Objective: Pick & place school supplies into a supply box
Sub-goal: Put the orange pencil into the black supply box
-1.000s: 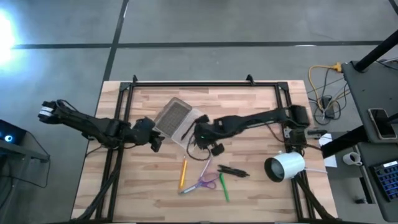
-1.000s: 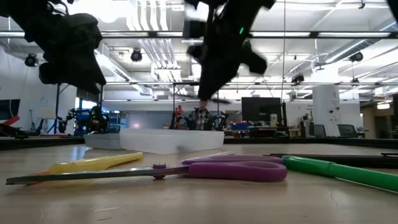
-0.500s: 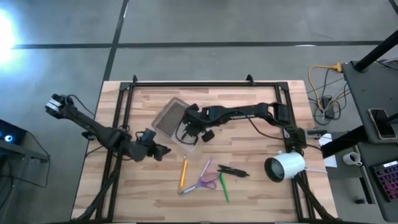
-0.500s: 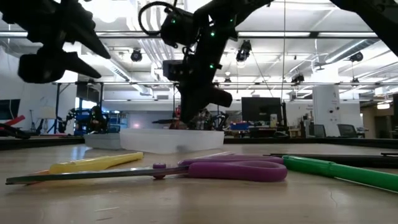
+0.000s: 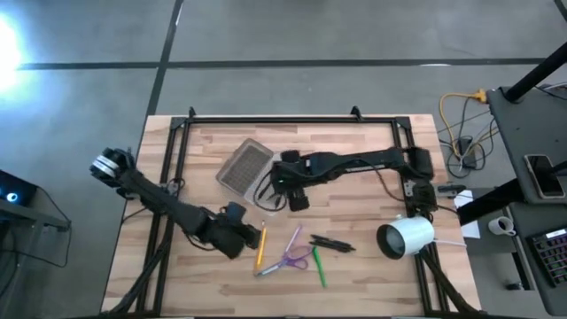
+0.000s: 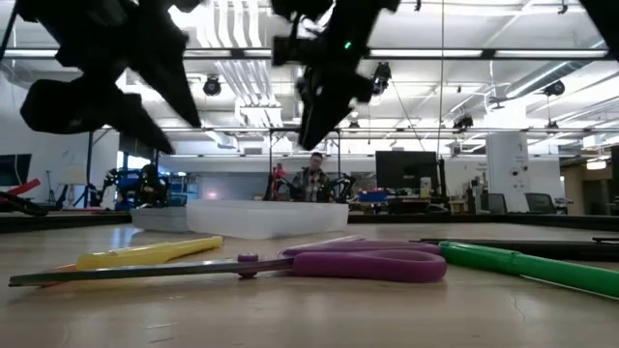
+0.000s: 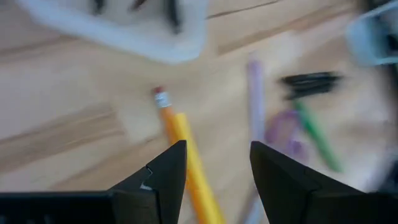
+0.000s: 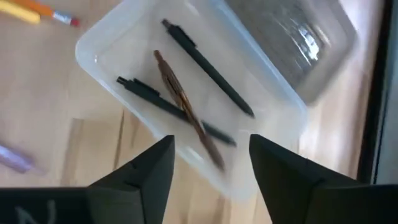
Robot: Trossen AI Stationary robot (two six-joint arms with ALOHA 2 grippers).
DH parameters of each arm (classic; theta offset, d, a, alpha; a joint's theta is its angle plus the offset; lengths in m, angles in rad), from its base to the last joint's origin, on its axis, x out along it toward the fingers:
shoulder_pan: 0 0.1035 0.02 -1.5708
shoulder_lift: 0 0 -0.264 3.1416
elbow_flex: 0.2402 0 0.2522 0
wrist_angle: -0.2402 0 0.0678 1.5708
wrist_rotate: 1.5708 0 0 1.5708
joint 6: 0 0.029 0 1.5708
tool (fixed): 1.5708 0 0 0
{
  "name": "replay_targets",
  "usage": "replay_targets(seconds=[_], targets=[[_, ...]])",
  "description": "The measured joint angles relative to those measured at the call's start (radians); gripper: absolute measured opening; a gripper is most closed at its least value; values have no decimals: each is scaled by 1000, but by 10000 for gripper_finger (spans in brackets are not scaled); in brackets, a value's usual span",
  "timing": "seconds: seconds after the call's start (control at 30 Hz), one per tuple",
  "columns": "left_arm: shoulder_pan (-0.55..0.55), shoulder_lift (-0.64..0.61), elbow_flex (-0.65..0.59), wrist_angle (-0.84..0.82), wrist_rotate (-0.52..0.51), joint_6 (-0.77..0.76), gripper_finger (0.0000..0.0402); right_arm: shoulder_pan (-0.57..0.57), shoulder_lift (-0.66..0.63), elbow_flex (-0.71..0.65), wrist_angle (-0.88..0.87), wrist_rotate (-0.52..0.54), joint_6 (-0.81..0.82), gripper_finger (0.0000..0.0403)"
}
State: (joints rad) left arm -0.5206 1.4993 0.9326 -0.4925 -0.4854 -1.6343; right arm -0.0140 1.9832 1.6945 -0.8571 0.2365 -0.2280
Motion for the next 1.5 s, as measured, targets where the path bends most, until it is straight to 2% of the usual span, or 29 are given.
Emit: replay_targets(seconds=[0.1,0.17,0.3,0.47,0.63,0.73,0.9,1.13,1.3,1.5], targets=[[16,134,138,-199,35,-82,161,3,-107,-94,-2,46,127,207],[30,204,203,-265,64,-109,161,9,-187,-170,-2,77,197,207],[70,273,249,-217,94,-115,161,33,-329,-335,0,126,312,206],[142,281,216,-191,111,-131,161,84,-492,-522,4,183,461,206],[203,286,199,-125,177,-5,161,139,-596,-664,46,186,602,206],[225,287,177,-117,228,37,161,161,-621,-709,52,190,662,206],[229,286,132,-110,280,22,157,185,-628,-728,59,230,689,206],[229,284,97,-32,311,22,121,186,-622,-732,111,244,689,206],[217,268,115,-106,340,20,96,186,-622,-735,123,262,689,206],[166,241,163,-193,347,25,100,184,-622,-742,142,264,690,206]])
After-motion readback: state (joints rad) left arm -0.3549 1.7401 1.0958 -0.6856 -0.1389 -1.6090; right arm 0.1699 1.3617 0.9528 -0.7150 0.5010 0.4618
